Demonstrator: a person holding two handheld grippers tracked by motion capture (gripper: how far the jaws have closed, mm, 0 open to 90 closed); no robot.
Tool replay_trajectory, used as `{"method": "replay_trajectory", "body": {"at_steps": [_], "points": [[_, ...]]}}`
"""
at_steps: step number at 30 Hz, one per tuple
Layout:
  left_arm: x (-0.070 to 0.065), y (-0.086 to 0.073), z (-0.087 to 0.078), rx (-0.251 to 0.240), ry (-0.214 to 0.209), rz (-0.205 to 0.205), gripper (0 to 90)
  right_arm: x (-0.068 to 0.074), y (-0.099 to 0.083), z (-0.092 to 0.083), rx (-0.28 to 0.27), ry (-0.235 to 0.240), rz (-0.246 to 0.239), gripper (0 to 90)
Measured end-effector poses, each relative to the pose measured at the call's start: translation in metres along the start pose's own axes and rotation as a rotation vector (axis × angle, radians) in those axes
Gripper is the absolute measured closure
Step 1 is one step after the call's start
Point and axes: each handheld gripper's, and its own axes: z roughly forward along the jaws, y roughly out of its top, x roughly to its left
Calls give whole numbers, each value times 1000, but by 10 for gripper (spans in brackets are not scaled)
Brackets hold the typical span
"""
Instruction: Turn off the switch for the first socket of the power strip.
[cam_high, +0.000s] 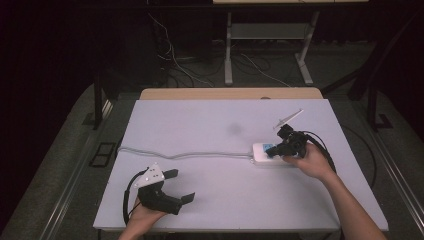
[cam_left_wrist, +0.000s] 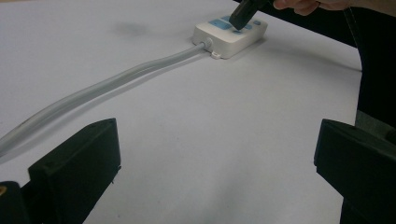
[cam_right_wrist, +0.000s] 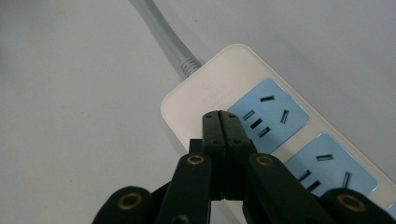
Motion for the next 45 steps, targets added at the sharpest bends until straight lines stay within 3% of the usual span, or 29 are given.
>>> {"method": "replay_trajectory", "body": {"at_steps": [16,32,35,45], "points": [[0,0,0,8,-3,3,0,4,0,5,6,-8,-40,899],[-1,0,1,15,-5,4,0,5,-8,6,-39,-12,-63,900],[-1,0,2,16,-8,3,0,10,-7,7,-40,-40,-83,900],[1,-1,2,20,-5,0,0,4,-7,7,-44,-3,-48,900]]}}
